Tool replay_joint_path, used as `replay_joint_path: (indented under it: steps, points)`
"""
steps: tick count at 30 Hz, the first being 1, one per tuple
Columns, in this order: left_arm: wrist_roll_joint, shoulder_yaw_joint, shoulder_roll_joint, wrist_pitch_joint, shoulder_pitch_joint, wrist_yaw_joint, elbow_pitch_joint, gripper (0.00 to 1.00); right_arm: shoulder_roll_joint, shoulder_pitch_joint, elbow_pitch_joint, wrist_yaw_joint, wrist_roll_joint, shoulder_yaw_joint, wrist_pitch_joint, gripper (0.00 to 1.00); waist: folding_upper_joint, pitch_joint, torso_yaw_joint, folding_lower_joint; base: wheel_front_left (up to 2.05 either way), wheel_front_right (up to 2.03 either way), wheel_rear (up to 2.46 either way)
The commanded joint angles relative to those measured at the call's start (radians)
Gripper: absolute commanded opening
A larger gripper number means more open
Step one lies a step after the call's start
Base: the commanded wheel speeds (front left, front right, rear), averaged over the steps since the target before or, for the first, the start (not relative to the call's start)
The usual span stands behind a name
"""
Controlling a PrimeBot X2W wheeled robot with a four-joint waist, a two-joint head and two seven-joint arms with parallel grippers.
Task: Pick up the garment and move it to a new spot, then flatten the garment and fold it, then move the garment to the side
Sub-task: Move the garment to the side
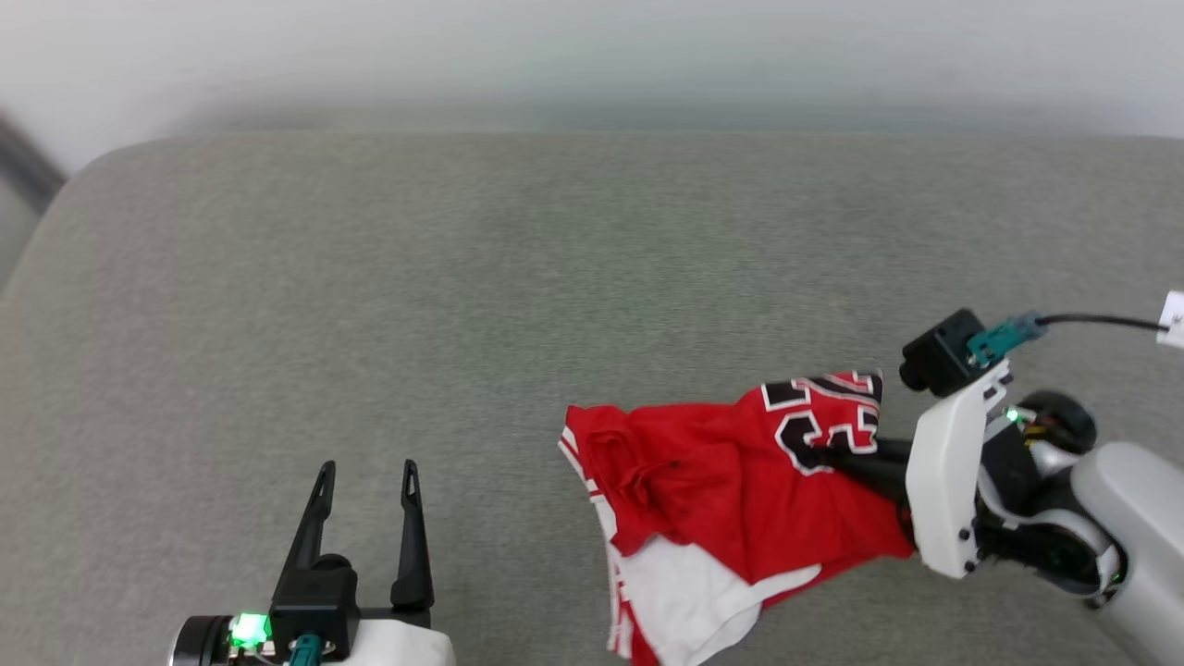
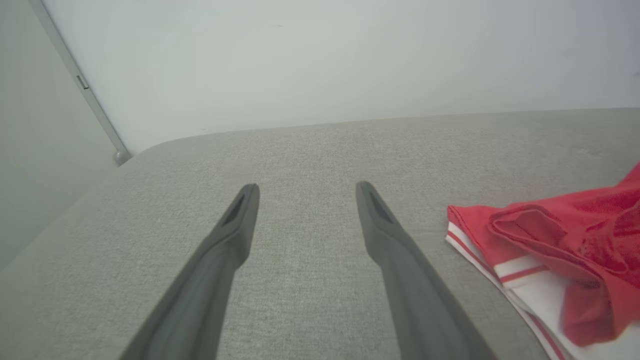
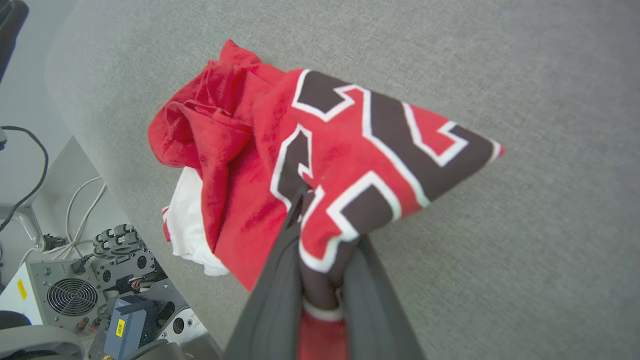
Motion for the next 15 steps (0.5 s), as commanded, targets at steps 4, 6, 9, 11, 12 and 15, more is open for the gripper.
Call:
replay_joint_path:
  steps: [4,6,9,11,12,15]
  points:
    - [-0.005,0.023,-0.001,-0.002,0.016,-0.002,-0.016,1.00,-0.078,-0.081,-0.090,0.000,-0.037,0.051,-0.015,0.00,0.0000,0.000,-0.102,0.0000,0.00,0.00,0.00]
    - [-0.008,0.035,-0.001,-0.002,0.012,-0.005,-0.025,1.00,-0.114,-0.116,-0.127,-0.001,-0.055,0.068,-0.021,0.00,0.0000,0.015,-0.141,0.0000,0.00,0.00,0.00]
    - [-0.003,0.044,0.003,-0.002,-0.008,-0.016,-0.032,1.00,-0.165,-0.155,-0.154,-0.001,-0.074,0.076,-0.029,0.00,0.0000,0.044,-0.198,0.0000,0.00,0.00,0.00]
    - [0.003,0.050,0.007,-0.002,-0.024,-0.022,-0.038,1.00,-0.188,-0.178,-0.152,-0.001,-0.072,0.067,-0.044,0.00,0.0000,0.068,-0.233,0.0000,0.00,0.00,0.00]
    - [0.004,0.053,0.008,-0.002,-0.029,-0.024,-0.041,1.00,-0.199,-0.188,-0.145,-0.001,-0.070,0.061,-0.050,0.00,0.0000,0.080,-0.250,0.0000,0.00,0.00,0.00]
    - [0.013,0.055,0.014,-0.002,-0.050,-0.028,-0.049,1.00,-0.237,-0.223,-0.110,-0.001,-0.094,0.049,-0.075,0.00,0.0000,0.121,-0.292,0.0000,0.00,0.00,0.00]
